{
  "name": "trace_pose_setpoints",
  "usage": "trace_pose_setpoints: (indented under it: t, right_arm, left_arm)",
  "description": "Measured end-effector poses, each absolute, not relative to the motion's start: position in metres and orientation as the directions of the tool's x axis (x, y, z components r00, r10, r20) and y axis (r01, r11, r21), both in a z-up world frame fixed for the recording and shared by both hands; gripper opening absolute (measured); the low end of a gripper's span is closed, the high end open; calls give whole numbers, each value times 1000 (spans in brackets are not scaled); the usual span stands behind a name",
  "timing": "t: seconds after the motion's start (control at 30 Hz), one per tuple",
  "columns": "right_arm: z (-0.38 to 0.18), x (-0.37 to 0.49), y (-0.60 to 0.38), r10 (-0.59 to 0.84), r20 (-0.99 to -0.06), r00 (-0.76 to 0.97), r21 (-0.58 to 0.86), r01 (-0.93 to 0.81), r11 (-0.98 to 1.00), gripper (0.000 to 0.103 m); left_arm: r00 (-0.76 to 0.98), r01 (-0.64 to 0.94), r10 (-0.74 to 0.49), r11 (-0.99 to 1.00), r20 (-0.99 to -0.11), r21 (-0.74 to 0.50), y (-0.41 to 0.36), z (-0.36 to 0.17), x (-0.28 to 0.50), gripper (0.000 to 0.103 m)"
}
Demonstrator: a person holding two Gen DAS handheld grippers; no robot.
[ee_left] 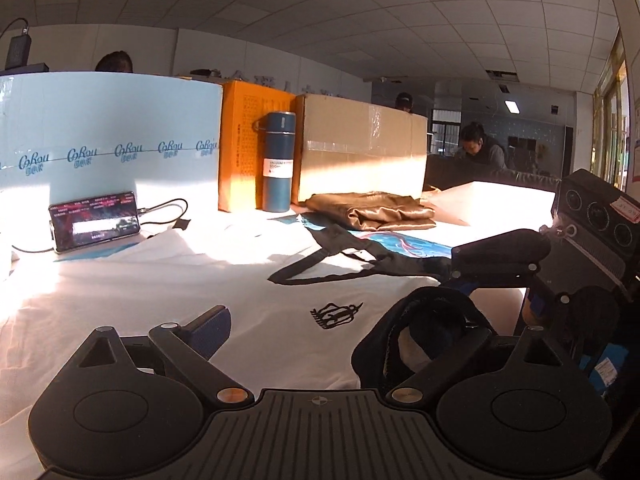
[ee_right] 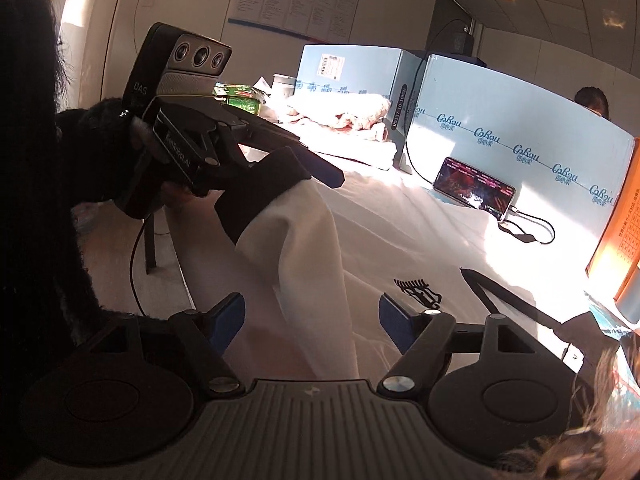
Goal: Fold clothes
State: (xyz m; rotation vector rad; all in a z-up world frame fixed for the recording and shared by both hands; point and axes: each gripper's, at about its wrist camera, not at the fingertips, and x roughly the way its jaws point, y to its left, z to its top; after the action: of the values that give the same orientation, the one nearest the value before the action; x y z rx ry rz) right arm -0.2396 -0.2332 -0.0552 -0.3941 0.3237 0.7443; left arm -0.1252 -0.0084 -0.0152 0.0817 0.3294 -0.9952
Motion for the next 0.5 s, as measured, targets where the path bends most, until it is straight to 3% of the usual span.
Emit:
trace_pose_setpoints:
  t: [0.2,0.3,0.37,0.43,0.5]
  right_arm:
    - [-51,-231,-217,601,-319,732,-316,-681,661,70]
    - [-50,-229,-211,619,-328,713,-331,-701,632,68]
    - [-49,-227,-208,630,-339,698,-339,-716,611,57]
    - [-49,-226,-205,642,-353,681,-339,-733,590,34]
    - [-48,-228,-205,662,-367,653,-312,-757,574,24]
  left_arm:
    - [494,847,-819,529,-293,-50,2,-2,-137,98]
    - [505,846,-816,532,-282,-24,14,7,-145,101]
    - [520,839,-808,545,-277,-13,24,10,-149,101]
    - [535,830,-799,557,-273,-2,33,12,-153,101]
    - [556,815,-782,579,-281,0,44,12,-154,101]
